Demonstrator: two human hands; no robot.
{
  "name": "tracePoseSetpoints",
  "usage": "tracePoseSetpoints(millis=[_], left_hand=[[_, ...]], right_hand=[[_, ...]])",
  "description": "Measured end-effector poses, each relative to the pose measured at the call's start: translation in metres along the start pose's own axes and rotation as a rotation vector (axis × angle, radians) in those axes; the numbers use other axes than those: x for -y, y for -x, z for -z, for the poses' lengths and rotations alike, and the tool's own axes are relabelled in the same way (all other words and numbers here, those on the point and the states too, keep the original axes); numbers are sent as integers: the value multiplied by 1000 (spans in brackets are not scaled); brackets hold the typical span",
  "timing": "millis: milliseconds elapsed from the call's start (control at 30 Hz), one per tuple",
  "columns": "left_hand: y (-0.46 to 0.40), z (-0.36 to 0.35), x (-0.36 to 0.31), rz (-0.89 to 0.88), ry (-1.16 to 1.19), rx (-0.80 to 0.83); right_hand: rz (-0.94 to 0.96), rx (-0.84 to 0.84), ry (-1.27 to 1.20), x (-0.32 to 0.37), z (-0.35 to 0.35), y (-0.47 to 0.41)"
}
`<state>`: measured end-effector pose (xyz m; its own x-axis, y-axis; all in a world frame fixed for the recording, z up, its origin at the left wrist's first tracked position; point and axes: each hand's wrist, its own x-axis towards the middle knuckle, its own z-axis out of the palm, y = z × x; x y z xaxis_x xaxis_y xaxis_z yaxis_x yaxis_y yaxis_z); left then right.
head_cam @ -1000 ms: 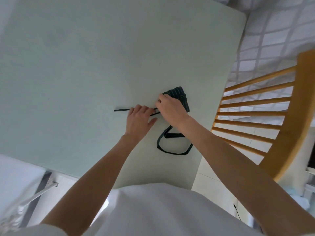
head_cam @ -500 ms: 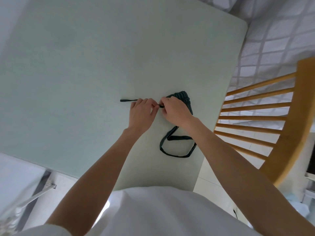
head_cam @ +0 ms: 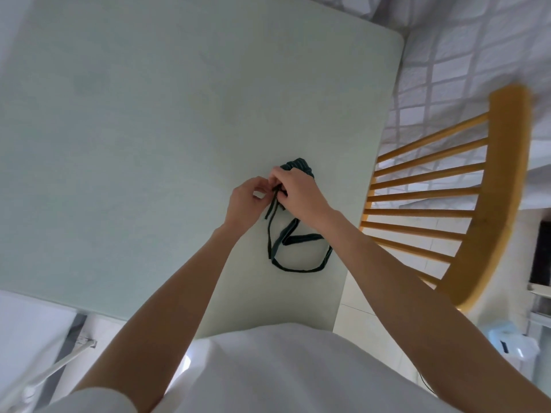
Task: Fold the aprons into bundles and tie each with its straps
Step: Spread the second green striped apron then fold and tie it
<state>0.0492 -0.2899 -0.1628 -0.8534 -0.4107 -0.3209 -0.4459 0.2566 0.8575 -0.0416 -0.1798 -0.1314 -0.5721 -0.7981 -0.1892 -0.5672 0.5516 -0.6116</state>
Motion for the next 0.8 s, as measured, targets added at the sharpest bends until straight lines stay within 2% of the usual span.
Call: tracePoseSetpoints(millis=[133, 300, 367, 500, 700, 800], left_hand=[[2, -3, 5, -9, -63, -10], [10, 0, 5, 130, 92, -10], [11, 5, 4, 95, 125, 9], [8, 13, 4, -39, 48, 115], [7, 19, 8, -222, 5, 87], [8, 18, 9, -239, -16, 107]], right_hand=[[92, -127, 171, 1, -8, 3], [160, -152, 243, 3, -18, 4], [193, -129, 210, -1, -14, 6], [195, -121, 89, -5, -5, 14], [197, -171, 0, -11, -10, 19], [214, -160, -1, -12, -11, 22]])
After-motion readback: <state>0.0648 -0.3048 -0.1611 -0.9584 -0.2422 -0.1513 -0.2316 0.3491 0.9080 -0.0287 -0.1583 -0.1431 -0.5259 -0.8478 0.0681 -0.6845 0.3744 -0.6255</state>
